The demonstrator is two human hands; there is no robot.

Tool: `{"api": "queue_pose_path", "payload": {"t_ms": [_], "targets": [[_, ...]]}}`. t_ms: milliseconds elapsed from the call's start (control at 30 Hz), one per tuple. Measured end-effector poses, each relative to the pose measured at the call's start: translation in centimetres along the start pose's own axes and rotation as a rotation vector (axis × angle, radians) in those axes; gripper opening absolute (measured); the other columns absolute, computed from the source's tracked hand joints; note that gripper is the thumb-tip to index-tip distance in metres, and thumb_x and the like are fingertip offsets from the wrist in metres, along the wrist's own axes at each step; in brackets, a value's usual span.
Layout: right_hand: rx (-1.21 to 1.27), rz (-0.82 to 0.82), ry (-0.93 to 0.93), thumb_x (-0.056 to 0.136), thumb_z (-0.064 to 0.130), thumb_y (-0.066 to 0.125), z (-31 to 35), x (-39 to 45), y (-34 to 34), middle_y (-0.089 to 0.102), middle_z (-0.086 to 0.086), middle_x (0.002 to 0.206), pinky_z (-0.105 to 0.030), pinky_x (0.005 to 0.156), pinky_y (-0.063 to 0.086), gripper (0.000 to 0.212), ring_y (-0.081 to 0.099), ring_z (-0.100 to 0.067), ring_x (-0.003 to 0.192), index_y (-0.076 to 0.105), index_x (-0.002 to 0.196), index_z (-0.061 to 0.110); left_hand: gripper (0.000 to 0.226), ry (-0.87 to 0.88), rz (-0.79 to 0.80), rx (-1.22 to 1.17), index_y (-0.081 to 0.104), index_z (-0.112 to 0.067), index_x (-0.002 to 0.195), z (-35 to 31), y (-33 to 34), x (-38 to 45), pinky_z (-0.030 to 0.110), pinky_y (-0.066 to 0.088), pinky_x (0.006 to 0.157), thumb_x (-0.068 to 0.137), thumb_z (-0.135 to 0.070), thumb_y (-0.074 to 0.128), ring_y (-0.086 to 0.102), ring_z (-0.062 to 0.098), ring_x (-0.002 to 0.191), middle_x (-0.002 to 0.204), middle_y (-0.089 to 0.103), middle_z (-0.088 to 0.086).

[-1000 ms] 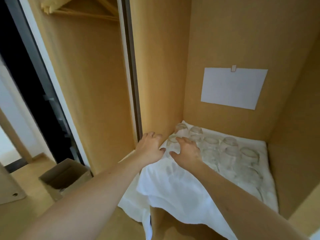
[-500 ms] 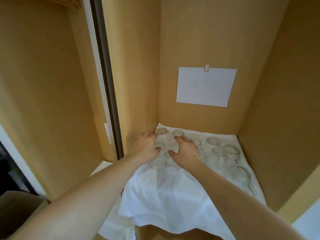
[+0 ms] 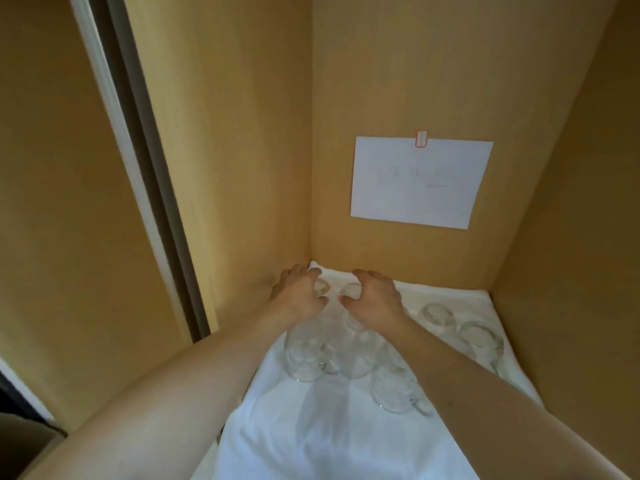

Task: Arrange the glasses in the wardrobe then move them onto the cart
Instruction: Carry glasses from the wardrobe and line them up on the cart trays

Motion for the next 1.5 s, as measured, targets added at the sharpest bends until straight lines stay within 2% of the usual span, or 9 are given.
{"api": "queue_pose_path", "payload": {"t_ms": [267,367,600,767,933,1067,1233,1367,1500], "targets": [[-0.009,0.255,0.030,0.079,0.056,0.075,-0.9,4.7,2.6,0.049,-0.007,0.147,-0.039,0.105,0.047,0.088,0.048,-0.028,0.135,0.040,0.152,0.021,0.095,-0.098,0.145,0.019,0.036,-0.031,0.153,0.3,3.2,4.9,0.041,0.043,0.108,0.073,-0.045,0.084,0.036,0.030,0.136,0.150,0.035,0.004],[0.019,0.374,0.019,0.073,0.042,0.083,-1.1,5.4,3.4,0.057,-0.003,0.139,-0.034,0.095,0.054,0.087,0.058,-0.021,0.121,0.045,0.147,0.018,0.099,-0.118,0.232,0.014,0.034,-0.032,0.154,0.7,4.3,6.1,0.040,0.045,0.106,0.071,-0.039,0.087,0.038,0.028,0.136,0.150,0.035,0.004],[-0.089,0.406,0.005,0.066,0.031,0.086,-0.7,6.8,3.5,0.062,0.000,0.123,-0.034,0.090,0.056,0.073,0.062,-0.022,0.110,0.056,0.131,0.020,0.085,-0.106,0.310,-0.117,0.052,-0.026,0.137,1.4,5.5,7.2,0.034,0.058,0.080,0.061,-0.019,0.088,0.058,0.019,0.106,0.128,0.054,0.003],[-0.045,0.375,0.018,0.061,0.025,0.090,-0.4,7.2,2.6,0.063,-0.001,0.125,-0.034,0.093,0.057,0.070,0.063,-0.021,0.112,0.063,0.126,0.019,0.081,-0.110,0.240,-0.160,0.060,-0.027,0.125,1.2,4.3,7.3,0.021,0.042,0.060,0.052,-0.019,0.092,0.056,0.014,0.095,0.118,0.054,-0.003],[0.035,0.169,0.045,0.060,0.027,0.091,-0.2,7.8,-0.5,0.066,-0.002,0.115,-0.033,0.081,0.057,0.070,0.065,-0.023,0.103,0.061,0.122,0.017,0.082,-0.076,0.110,-0.048,0.056,-0.022,0.129,-0.4,0.9,7.6,0.024,0.044,0.065,0.056,-0.024,0.093,0.051,0.018,0.094,0.113,0.044,-0.001],[0.065,-0.126,0.138,0.061,0.040,0.088,-0.7,7.8,-4.2,0.060,-0.004,0.103,-0.029,0.068,0.044,0.068,0.064,-0.026,0.094,0.054,0.117,0.021,0.070,-0.088,-0.060,0.024,0.052,-0.018,0.124,-2.0,-2.6,7.5,0.033,0.057,0.072,0.064,-0.026,0.088,0.055,0.023,0.093,0.113,0.048,0.006],[0.241,-0.370,0.206,0.065,0.036,0.086,-2.0,6.8,-8.0,0.051,-0.011,0.111,-0.032,0.070,0.044,0.074,0.053,-0.029,0.086,0.048,0.128,0.022,0.077,-0.166,-0.269,-0.106,0.046,-0.020,0.128,-3.9,-6.2,7.3,0.032,0.055,0.076,0.066,-0.035,0.088,0.060,0.028,0.099,0.119,0.048,0.009],[0.372,-0.473,0.227,0.066,0.032,0.087,-2.5,5.4,-10.5,0.045,-0.014,0.127,-0.033,0.080,0.048,0.092,0.056,-0.034,0.107,0.040,0.144,0.023,0.076,-0.175,-0.383,-0.301,0.044,-0.018,0.115,-6.0,-8.9,7.0,0.036,0.056,0.076,0.058,-0.034,0.091,0.060,0.029,0.092,0.115,0.048,0.009],[0.406,-0.502,0.263,0.067,0.032,0.088,-2.5,3.6,-13.0,0.034,-0.015,0.136,-0.039,0.096,0.050,0.102,0.047,-0.034,0.120,0.031,0.150,0.017,0.085,-0.134,-0.469,-0.498,0.044,-0.012,0.118,-7.9,-11.3,6.3,0.032,0.053,0.070,0.055,-0.039,0.094,0.058,0.029,0.089,0.111,0.049,0.009]]}}
Point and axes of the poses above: each hand's wrist, its own x-axis towards the middle knuckle, its own y-axis out of the palm, z = x × y, the point moved 5 cm from there along x, towards the middle knuckle
